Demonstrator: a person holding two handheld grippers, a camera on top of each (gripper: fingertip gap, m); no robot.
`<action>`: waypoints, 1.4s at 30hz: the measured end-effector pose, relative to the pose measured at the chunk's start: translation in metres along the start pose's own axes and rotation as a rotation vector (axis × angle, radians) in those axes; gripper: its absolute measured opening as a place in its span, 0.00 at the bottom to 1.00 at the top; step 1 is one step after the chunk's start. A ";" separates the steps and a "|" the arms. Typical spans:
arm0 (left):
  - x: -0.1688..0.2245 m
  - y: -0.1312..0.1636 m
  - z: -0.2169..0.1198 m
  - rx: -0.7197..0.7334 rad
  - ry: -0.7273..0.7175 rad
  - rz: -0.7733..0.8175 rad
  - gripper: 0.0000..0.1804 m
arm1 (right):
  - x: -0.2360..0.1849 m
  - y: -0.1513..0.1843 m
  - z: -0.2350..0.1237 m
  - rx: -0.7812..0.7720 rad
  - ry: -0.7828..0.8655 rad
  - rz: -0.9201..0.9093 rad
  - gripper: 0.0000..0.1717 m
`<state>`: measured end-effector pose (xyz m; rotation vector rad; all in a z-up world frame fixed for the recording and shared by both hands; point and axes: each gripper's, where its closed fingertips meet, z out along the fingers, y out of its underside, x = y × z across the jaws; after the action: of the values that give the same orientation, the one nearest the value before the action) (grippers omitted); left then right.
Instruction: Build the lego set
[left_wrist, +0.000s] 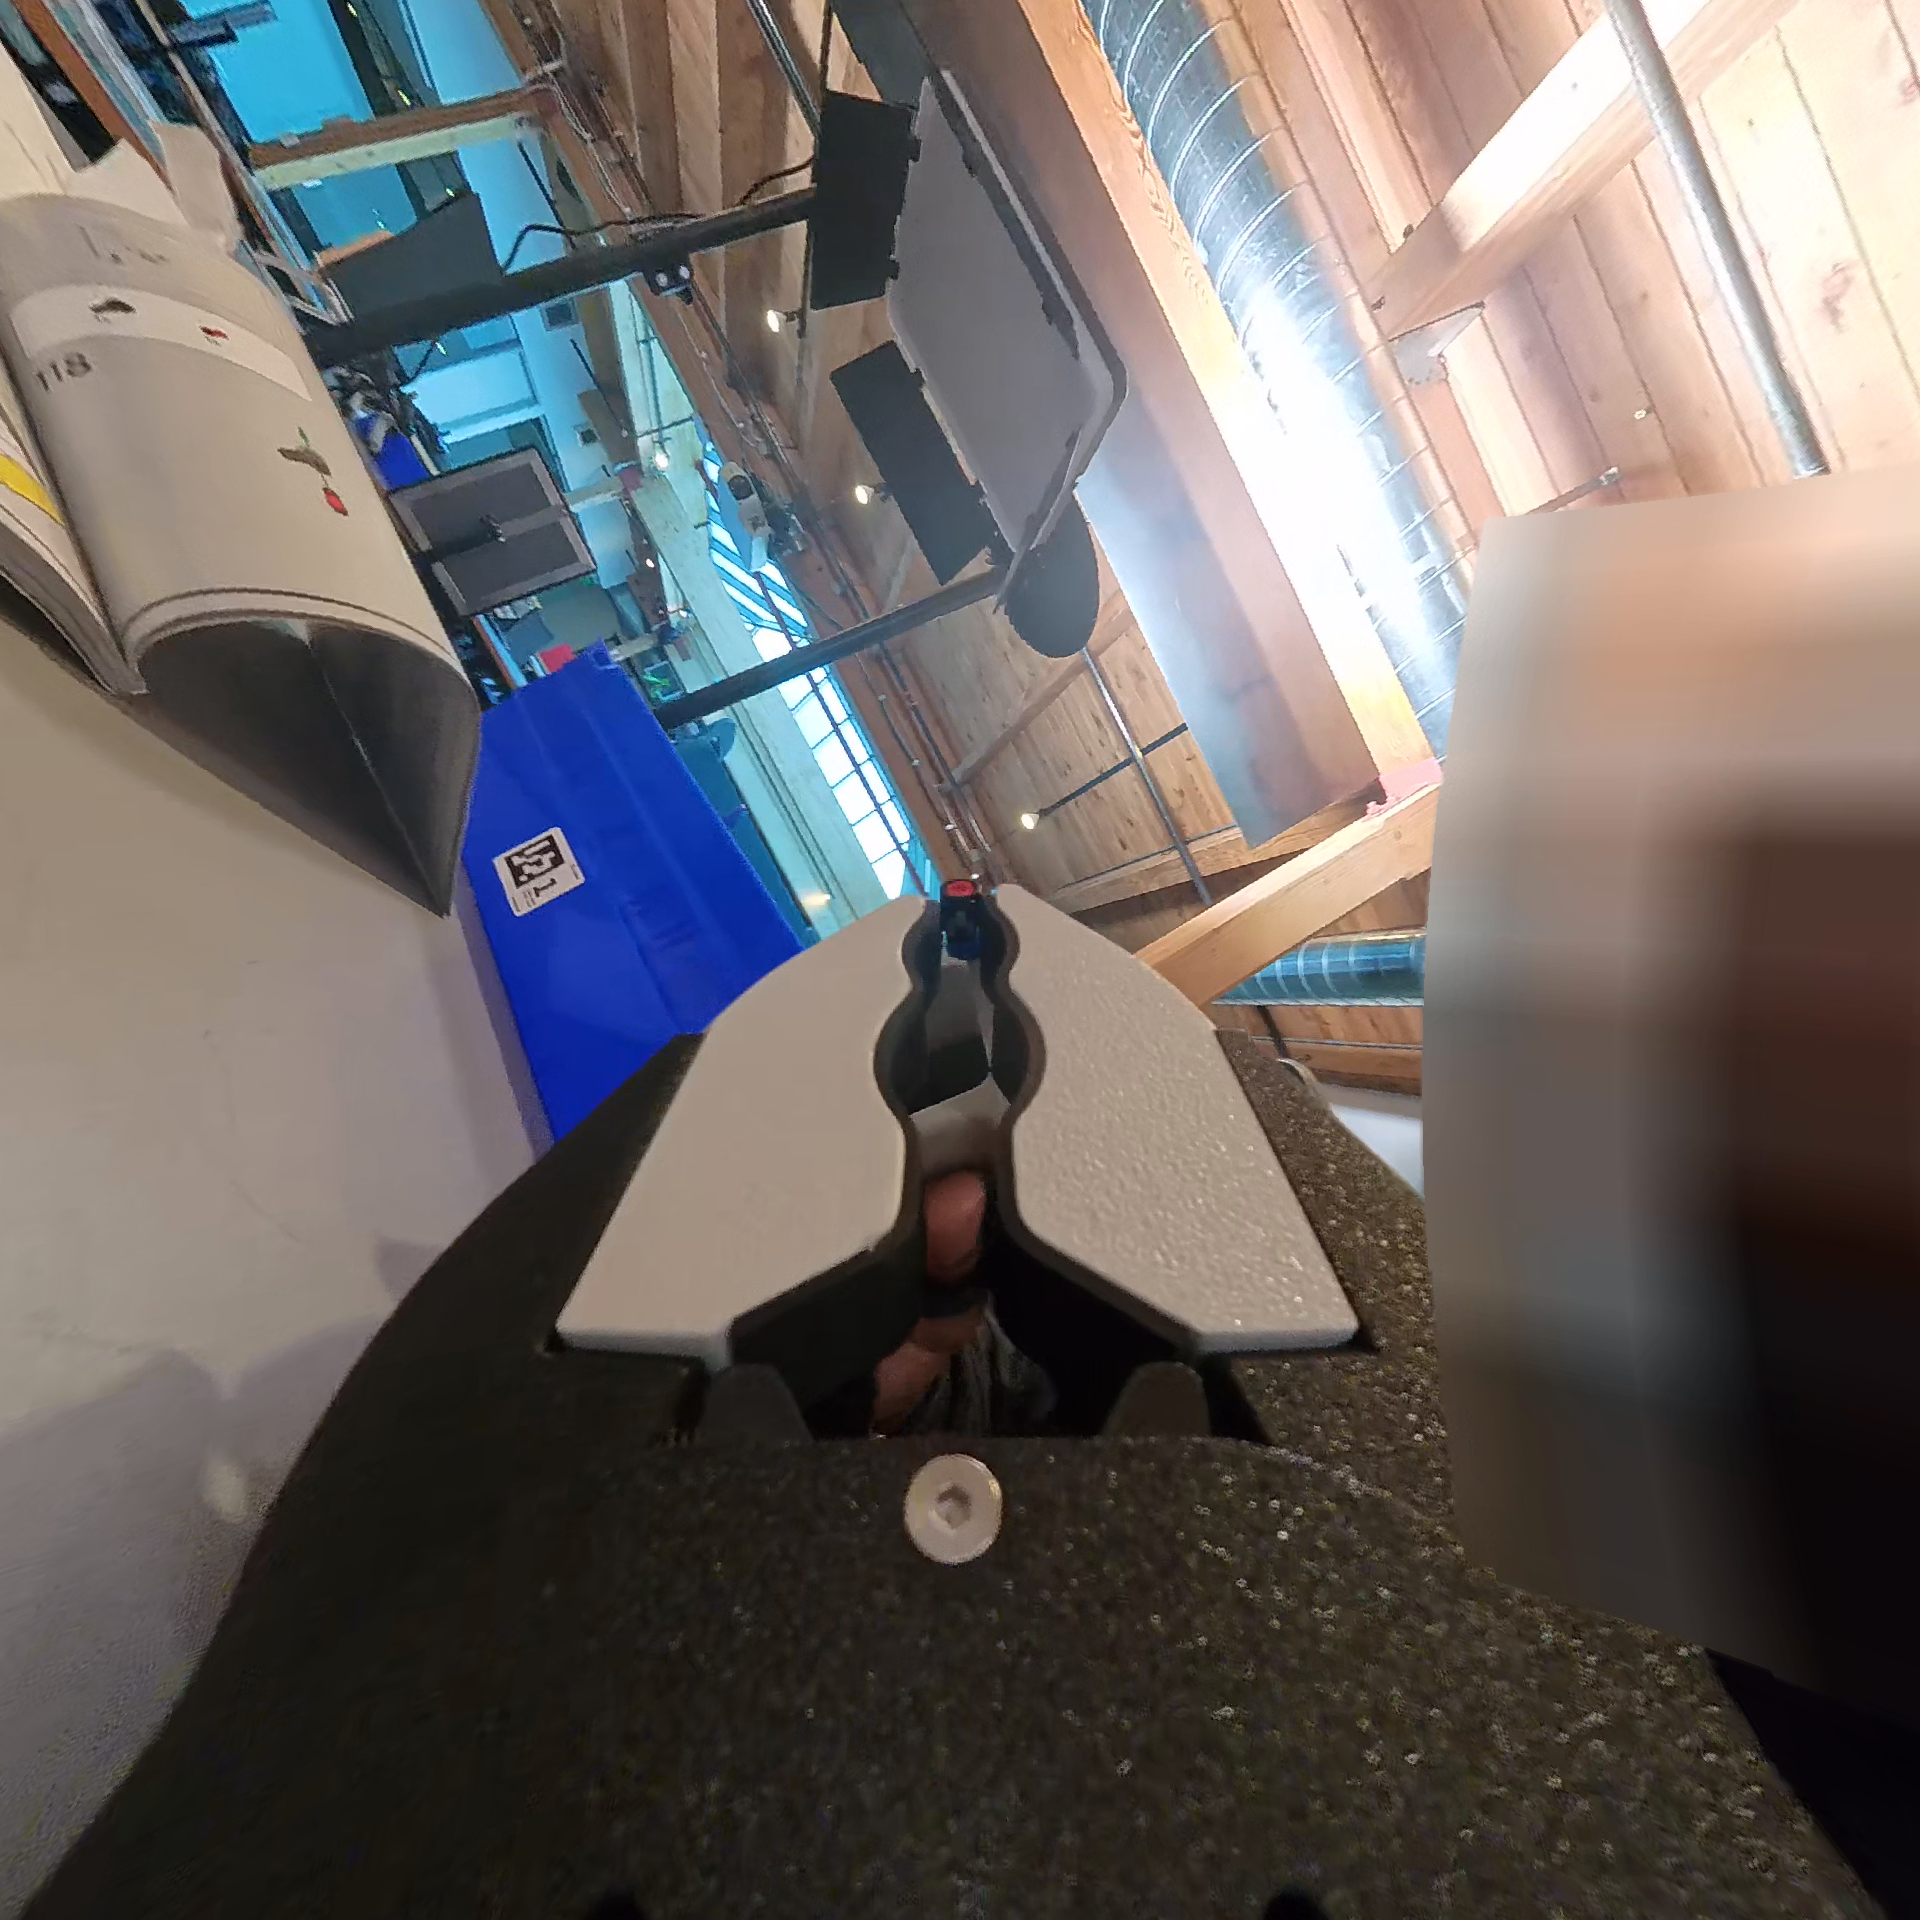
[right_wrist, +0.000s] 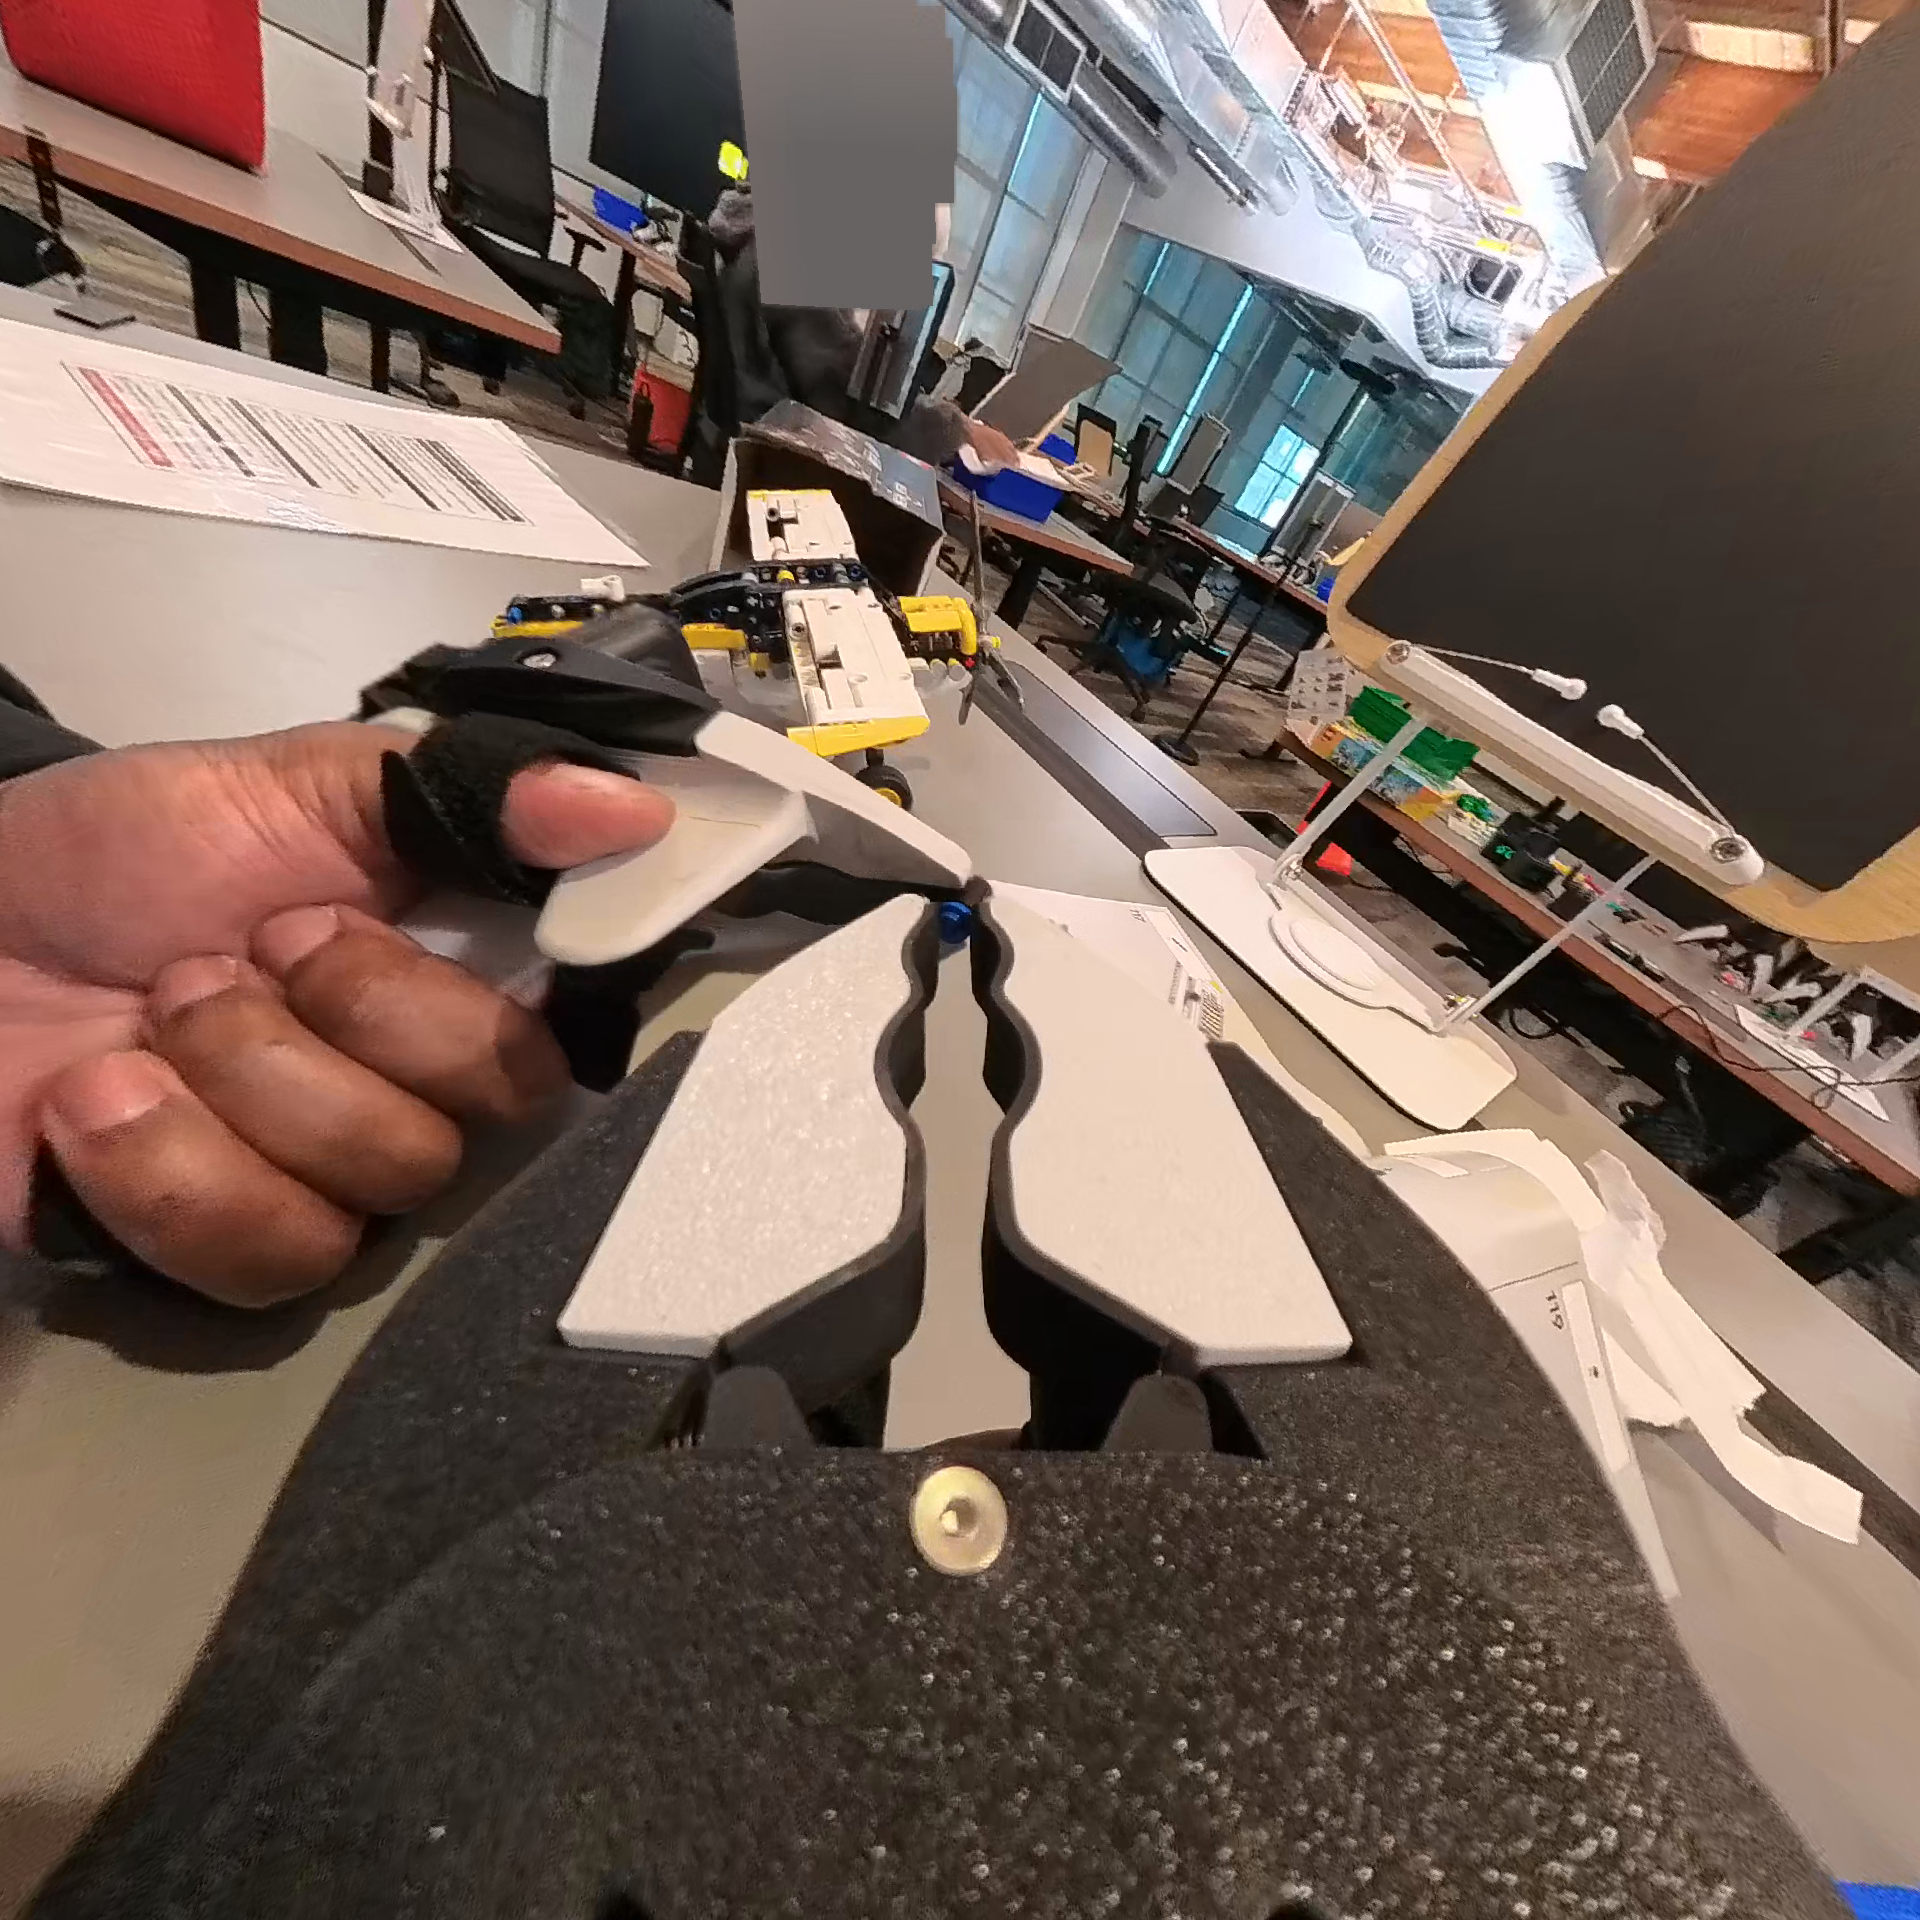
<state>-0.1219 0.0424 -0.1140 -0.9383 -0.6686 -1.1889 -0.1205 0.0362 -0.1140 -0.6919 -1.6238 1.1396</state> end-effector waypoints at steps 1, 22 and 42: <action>0.001 0.000 0.000 0.001 0.014 -0.016 0.04 | -0.001 -0.001 0.000 0.008 -0.006 0.001 0.03; 0.017 0.008 -0.001 -0.020 0.167 -0.200 0.04 | -0.007 -0.014 -0.007 0.119 -0.008 -0.123 0.03; 0.021 0.009 0.002 -0.194 0.093 0.010 0.04 | -0.009 -0.018 -0.010 0.135 -0.080 -0.051 0.06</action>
<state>-0.1081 0.0353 -0.0976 -1.0397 -0.4803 -1.2972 -0.1066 0.0248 -0.1008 -0.5206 -1.6053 1.2414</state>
